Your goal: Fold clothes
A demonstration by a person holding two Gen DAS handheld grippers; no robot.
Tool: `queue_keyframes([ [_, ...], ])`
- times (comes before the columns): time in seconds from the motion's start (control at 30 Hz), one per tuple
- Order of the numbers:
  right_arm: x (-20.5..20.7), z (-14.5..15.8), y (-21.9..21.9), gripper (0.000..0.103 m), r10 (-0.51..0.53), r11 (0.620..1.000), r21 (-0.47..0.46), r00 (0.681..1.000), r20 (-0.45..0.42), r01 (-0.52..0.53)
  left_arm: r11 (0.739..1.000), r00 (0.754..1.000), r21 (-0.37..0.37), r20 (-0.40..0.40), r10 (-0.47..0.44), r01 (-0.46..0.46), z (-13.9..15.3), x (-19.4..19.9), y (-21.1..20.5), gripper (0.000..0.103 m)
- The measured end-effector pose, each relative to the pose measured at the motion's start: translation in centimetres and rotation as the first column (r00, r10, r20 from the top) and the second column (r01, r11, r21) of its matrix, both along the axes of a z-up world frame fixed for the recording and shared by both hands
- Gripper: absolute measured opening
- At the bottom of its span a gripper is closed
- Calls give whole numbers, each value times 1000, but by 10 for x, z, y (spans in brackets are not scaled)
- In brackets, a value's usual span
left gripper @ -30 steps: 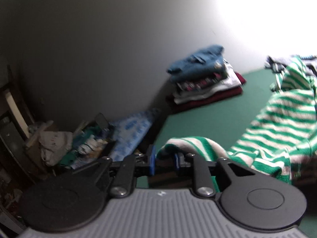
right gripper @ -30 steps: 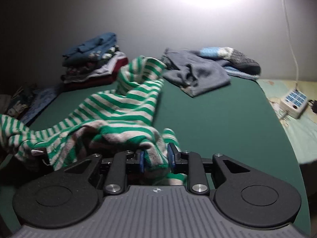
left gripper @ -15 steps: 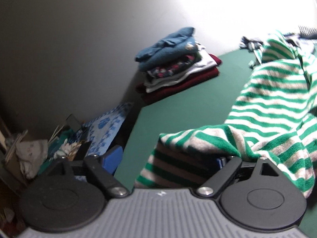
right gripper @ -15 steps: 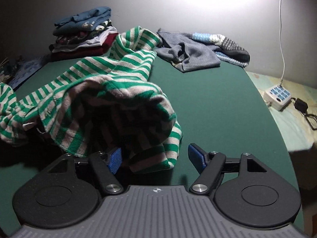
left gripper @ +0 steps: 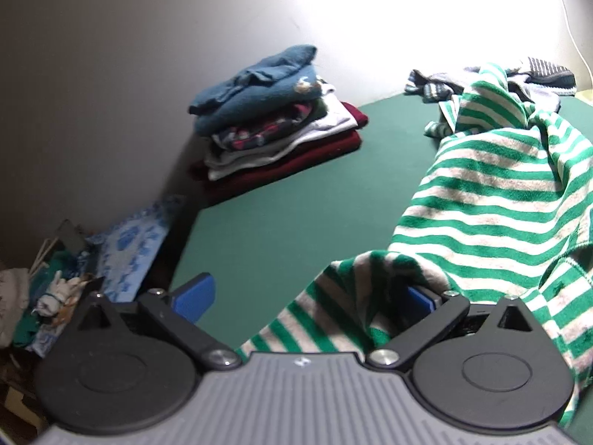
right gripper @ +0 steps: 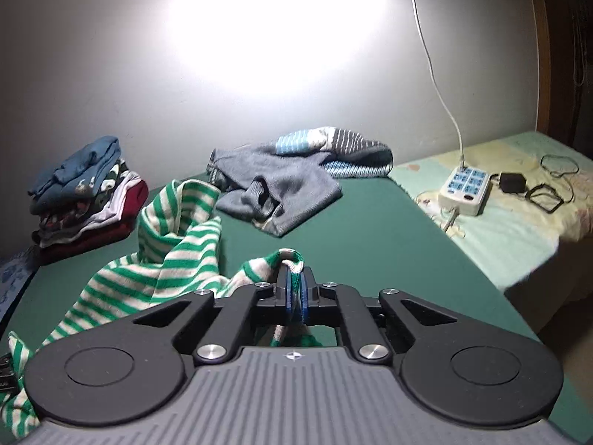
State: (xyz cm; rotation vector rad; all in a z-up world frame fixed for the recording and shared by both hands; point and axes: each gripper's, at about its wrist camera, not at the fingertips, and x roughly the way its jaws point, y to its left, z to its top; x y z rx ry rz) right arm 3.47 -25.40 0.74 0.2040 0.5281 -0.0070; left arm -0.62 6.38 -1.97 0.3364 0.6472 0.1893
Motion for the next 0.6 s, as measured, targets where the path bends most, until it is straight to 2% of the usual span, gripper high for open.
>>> queue_keyframes([
  [0.07, 17, -11, 6, 8, -4, 999, -54, 995, -95, -1, 1000, 999, -5, -32, 5, -5, -6, 9, 0, 102],
  [0.1, 15, -13, 7, 13, 7, 999, -52, 995, -101, -12, 1000, 999, -11, -51, 10, -11, -9, 13, 0, 102],
  [0.17, 11, -16, 8, 16, 28, 998, -48, 993, -112, -34, 999, 997, -28, -68, 23, -25, -11, 17, 4, 102],
  [0.23, 6, -16, 7, 38, 37, 998, -51, 992, -119, -44, 998, 995, -49, -90, 34, -39, -13, 21, 7, 102],
  [0.27, 2, -14, 6, 58, 35, 997, -57, 992, -120, -43, 997, 994, -63, -104, 37, -44, -13, 24, 9, 102],
  [0.3, -1, -13, 3, 69, 38, 998, -45, 992, -120, -44, 996, 993, -73, -115, 40, -48, -14, 27, 10, 102],
  [0.37, -7, -10, -3, 71, 44, 999, -20, 992, -119, -47, 996, 991, -76, -129, 46, -56, -16, 34, 9, 102],
  [0.47, -1, -19, 0, 75, 89, 996, -7, 979, -182, -91, 994, 987, -82, -148, 55, -68, -19, 43, 5, 102],
  [0.6, 10, -35, 12, 75, 120, 993, 11, 960, -253, -121, 992, 985, -92, -159, 66, -81, -23, 48, -1, 102],
])
